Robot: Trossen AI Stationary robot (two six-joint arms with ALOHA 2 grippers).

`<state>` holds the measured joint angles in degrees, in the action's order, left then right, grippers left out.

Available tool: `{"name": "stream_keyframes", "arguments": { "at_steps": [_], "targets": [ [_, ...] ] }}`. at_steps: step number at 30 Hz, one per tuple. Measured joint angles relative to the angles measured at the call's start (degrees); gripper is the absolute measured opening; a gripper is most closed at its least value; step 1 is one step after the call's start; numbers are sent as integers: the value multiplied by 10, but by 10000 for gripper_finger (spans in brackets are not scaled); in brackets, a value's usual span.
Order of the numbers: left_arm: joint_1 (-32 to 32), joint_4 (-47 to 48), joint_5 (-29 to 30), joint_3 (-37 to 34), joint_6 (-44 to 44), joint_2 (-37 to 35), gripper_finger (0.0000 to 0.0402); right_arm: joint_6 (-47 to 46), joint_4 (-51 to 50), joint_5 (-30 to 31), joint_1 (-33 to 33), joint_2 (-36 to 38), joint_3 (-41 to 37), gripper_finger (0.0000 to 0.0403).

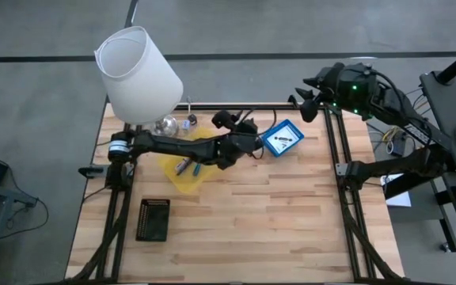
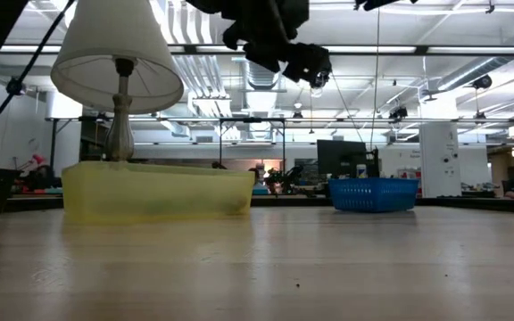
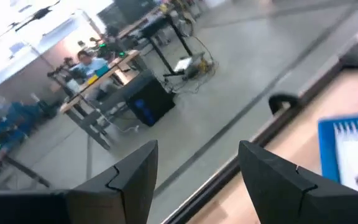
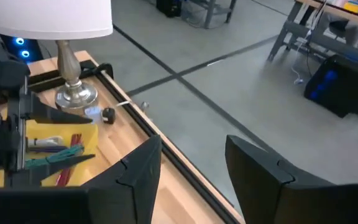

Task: Pick and place items into bin
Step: Put the white charger adapter into the black bin

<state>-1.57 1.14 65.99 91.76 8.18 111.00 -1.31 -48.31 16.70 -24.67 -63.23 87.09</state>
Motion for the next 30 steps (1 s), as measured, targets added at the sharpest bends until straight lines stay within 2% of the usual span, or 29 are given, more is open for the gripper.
{"name": "stream_keyframes", "arguments": {
  "at_steps": [2,3,8,10,12,16,25,30],
  "targets": [
    [-9,61,-45,17,-1,0,207,-1,0,0,0,-2,0,163],
    [-15,101,-86,30,-7,0,207,0,1,0,0,-3,0,162],
    [-64,269,-368,94,-67,0,207,13,1,0,0,-8,0,159],
    [-85,311,-437,114,-78,1,207,13,1,0,0,-10,0,161],
    [-100,345,-456,128,-71,2,207,14,1,0,0,-10,-2,161],
    [-121,383,-457,158,6,2,207,13,1,0,0,-10,-5,159],
    [-135,463,-460,166,160,6,207,-23,3,0,0,-10,-31,153],
    [-160,565,-460,167,167,19,207,-66,5,0,0,-11,-53,157]
  ]
}}
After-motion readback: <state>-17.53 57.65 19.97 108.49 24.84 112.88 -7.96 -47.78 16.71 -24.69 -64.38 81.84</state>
